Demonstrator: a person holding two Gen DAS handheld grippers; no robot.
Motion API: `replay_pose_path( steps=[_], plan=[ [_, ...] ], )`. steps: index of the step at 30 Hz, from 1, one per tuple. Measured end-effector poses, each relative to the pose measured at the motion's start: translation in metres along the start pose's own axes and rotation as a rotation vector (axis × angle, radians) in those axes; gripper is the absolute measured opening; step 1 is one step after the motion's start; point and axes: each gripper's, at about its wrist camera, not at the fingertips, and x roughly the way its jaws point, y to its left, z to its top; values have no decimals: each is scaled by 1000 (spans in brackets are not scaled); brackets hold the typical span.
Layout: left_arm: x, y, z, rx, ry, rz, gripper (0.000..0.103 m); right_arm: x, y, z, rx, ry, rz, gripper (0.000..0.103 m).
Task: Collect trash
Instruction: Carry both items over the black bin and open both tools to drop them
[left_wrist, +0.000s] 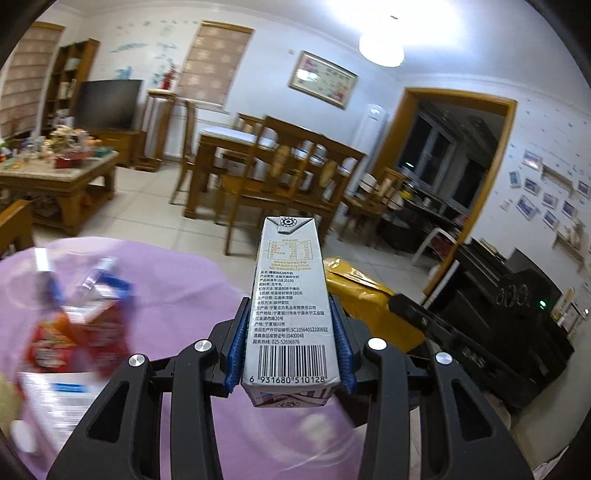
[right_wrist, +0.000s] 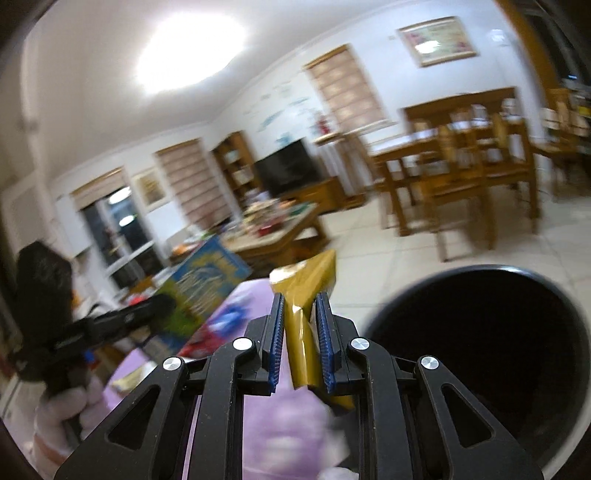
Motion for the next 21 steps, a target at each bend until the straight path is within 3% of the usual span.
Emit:
replay_pose_path(
  steps=[5,10,15,21],
  plan=[
    [47,-37,-13,30,63,-50,41,-26,-80,-4,107,-14,-124,17],
    [93,-60,-24,25,139,-65,40,-35,-134,-13,181,1,-201,17],
    [116,-73,-43,41,211,-62,41,-32,-161,-26,197,50,-249,17],
    [130,-82,-59,61,276,-42,41,-12,-166,-29,205,101,-264,17]
  ],
)
